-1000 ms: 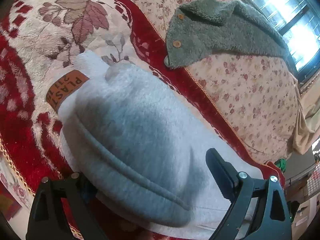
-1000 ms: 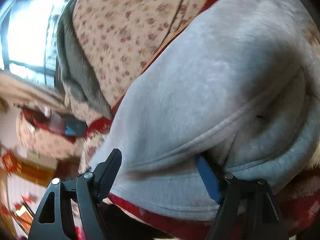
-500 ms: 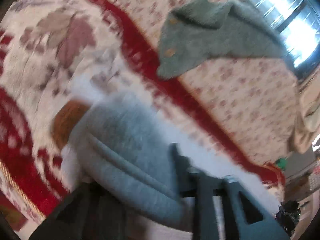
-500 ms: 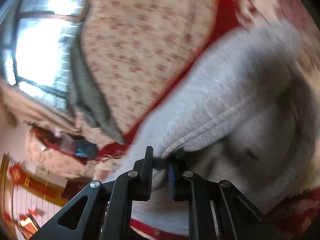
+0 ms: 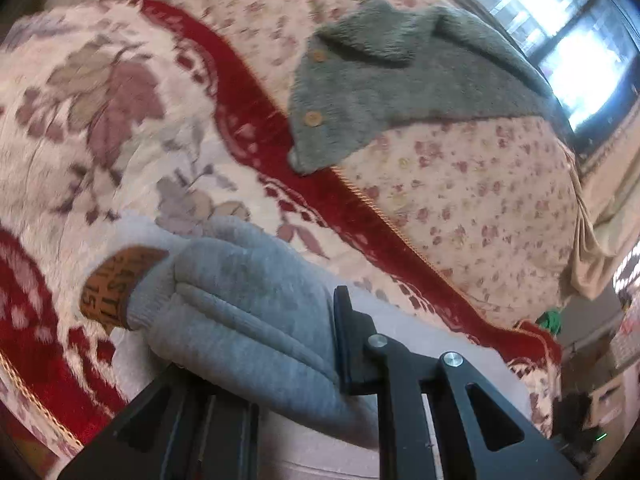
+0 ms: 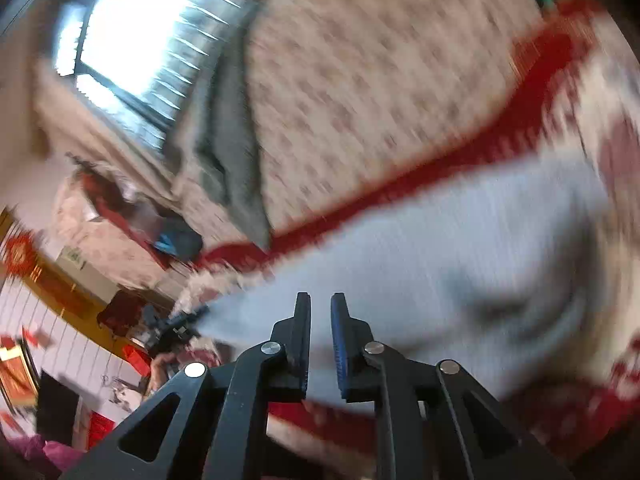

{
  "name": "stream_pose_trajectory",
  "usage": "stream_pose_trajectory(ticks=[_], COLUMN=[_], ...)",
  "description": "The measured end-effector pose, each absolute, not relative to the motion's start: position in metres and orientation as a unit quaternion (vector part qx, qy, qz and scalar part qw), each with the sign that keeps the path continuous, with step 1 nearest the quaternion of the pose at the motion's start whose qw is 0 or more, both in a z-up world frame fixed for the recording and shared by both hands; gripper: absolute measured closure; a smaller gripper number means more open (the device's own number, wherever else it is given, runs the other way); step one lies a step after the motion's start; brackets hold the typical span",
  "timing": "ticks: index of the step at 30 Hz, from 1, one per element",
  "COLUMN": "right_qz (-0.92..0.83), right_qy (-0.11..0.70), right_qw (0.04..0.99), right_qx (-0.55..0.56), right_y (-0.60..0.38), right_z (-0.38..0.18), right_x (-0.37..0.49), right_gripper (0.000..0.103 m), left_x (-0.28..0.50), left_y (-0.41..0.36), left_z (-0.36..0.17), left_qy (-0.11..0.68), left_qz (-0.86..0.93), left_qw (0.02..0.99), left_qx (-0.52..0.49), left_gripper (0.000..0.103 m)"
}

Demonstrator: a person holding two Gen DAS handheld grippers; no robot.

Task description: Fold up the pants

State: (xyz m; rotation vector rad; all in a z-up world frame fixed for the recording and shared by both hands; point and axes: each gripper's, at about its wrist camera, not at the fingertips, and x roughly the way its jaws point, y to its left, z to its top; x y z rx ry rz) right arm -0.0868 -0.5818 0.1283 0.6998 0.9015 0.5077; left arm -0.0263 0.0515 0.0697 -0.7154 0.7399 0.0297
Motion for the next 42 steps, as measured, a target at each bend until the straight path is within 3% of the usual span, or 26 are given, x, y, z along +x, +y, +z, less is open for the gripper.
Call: stream_pose_trajectory(ticks=[1, 2, 3, 4, 8, 15, 17, 19, 20, 21, 26, 36, 42], right_qz=[0.236, 0.236, 0.232, 0.226, 0.213, 0.184, 0.179, 0.176, 0.171, 0.167, 0.187, 0.297, 0.287], right_qy=[0.443, 0.458, 0.465, 0.464, 0.469, 0.431, 0.427, 0.419, 0.413, 0.412, 0.375, 0.314, 0.398], right_qw=[0.797, 0.784, 0.774, 0.766, 0.737, 0.707, 0.702, 0.717, 0.731, 0.735, 0.717, 0.797, 0.791], right_qx=[0.336, 0.347, 0.363, 0.384, 0.437, 0.53, 0.541, 0.529, 0.516, 0.512, 0.558, 0.421, 0.365], right_y=[-0.578, -0.575, -0.574, -0.573, -0.569, -0.595, -0.599, -0.6, -0.603, -0.608, -0.619, -0.587, -0.565], right_z=[0.111, 0.094, 0.08, 0.068, 0.035, 0.023, 0.022, 0.03, 0.034, 0.034, 0.037, 0.17, 0.125], right_x=[-0.084, -0.081, -0.078, -0.075, -0.06, -0.043, -0.04, -0.036, -0.035, -0.032, -0.026, -0.057, -0.098], right_gripper=[0.079, 0.06, 0.028, 0.019, 0.018, 0.018, 0.02, 0.041, 0.076, 0.09, 0.093, 0.093, 0.093], left_x=[-0.027, -0.026, -0.026, -0.025, -0.021, -0.016, -0.016, -0.015, -0.015, -0.014, -0.012, -0.028, -0.05], left_y=[0.054, 0.055, 0.055, 0.054, 0.049, 0.047, 0.047, 0.047, 0.047, 0.049, 0.053, 0.066, 0.071], left_z=[0.069, 0.071, 0.073, 0.077, 0.1, 0.12, 0.121, 0.121, 0.121, 0.119, 0.111, 0.125, 0.083], left_qy=[0.353, 0.353, 0.353, 0.353, 0.339, 0.327, 0.327, 0.328, 0.33, 0.332, 0.347, 0.324, 0.372], left_qz=[0.013, 0.015, 0.017, 0.016, 0.006, -0.003, -0.002, -0.002, 0.0, -0.001, 0.002, -0.001, 0.036], left_qw=[0.869, 0.869, 0.871, 0.872, 0.883, 0.889, 0.889, 0.889, 0.888, 0.887, 0.88, 0.892, 0.883], left_qx=[-0.347, -0.346, -0.342, -0.338, -0.325, -0.321, -0.321, -0.321, -0.32, -0.321, -0.324, -0.314, -0.283], left_gripper=[0.089, 0.089, 0.089, 0.089, 0.089, 0.089, 0.089, 0.089, 0.089, 0.089, 0.089, 0.089, 0.089])
